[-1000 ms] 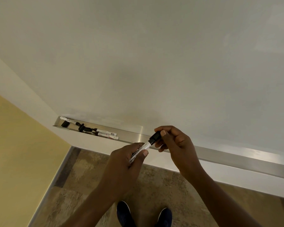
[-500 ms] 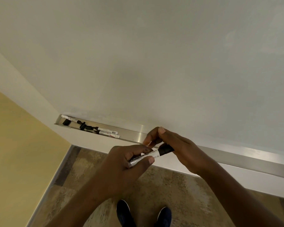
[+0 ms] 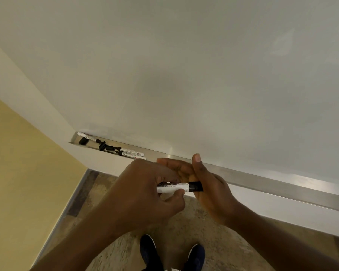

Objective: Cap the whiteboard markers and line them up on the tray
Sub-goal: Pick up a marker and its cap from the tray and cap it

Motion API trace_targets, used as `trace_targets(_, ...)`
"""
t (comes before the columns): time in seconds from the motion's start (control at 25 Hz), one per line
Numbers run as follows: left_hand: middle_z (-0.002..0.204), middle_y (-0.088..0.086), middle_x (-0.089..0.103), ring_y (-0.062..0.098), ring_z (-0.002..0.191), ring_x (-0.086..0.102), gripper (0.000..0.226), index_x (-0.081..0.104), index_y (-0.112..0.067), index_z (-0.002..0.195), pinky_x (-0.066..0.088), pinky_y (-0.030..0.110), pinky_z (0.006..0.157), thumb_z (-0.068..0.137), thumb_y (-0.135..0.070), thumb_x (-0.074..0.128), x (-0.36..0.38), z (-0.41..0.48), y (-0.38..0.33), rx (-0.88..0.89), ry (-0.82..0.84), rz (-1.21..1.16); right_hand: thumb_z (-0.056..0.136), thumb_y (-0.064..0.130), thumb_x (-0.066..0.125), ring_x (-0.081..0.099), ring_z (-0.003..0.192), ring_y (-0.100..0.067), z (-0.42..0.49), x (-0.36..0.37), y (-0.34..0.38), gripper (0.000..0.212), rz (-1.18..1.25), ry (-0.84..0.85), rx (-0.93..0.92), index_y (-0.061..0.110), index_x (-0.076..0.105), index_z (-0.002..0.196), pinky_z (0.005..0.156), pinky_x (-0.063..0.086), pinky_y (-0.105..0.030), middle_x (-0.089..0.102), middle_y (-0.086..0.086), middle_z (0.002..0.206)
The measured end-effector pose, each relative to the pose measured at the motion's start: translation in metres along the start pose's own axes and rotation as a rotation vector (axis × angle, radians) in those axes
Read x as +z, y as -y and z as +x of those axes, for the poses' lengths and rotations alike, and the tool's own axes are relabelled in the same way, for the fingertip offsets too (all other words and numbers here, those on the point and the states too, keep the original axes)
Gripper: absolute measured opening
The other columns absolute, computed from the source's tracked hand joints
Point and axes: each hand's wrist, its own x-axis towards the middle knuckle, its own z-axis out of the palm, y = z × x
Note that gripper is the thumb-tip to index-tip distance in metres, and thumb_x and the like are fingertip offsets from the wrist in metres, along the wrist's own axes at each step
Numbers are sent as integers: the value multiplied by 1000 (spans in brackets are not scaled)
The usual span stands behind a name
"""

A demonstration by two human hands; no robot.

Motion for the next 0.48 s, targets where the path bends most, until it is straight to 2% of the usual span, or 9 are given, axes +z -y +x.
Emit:
trace_targets(0.12, 53, -19, 57, 13, 48, 55, 6, 72, -31, 72, 33, 10, 46, 77, -33, 70, -1, 4, 3, 43, 87, 31, 101, 59, 17, 57, 129, -22, -2, 4, -9, 68, 158, -35, -8, 19, 63, 131, 114, 39, -42, 65, -5, 134)
trace_targets(0.24, 52, -15, 57, 13, 46, 52, 8, 74, -28, 75, 32, 11, 49, 82, -24, 74, 5, 7, 21, 30, 45, -59, 99, 60, 16, 59, 125, -30, 7, 4, -1, 71, 268, -19, -65, 16, 59, 134, 107, 47, -36, 66, -14, 130)
trace_targets(0.32, 54, -14, 59, 10, 47, 51, 8, 73, -29, 77, 33, 10, 49, 84, -26, 73, 10, 8, 36, -15, -13, -134, 92, 68, 23, 64, 117, -31, 14, 5, 3, 76, 303, -50, -72, 15, 59, 133, 99, 52, -38, 69, -16, 121)
trace_targets(0.4, 57, -11, 62, 8, 50, 53, 7, 73, -28, 81, 36, 9, 49, 84, -32, 68, 17, 9, 48, -82, -101, -177, 88, 71, 30, 64, 115, -33, 16, 10, -1, 78, 374, -53, -71, 13, 59, 132, 98, 52, -41, 69, -17, 121)
trace_targets(0.48, 67, -11, 69, 5, 59, 62, 10, 75, -28, 90, 42, 8, 53, 86, -31, 66, 26, 9, 55, -141, -178, -229, 91, 65, 36, 62, 119, -33, 16, 16, -12, 68, 336, -75, -92, 16, 59, 132, 101, 51, -46, 67, -16, 127)
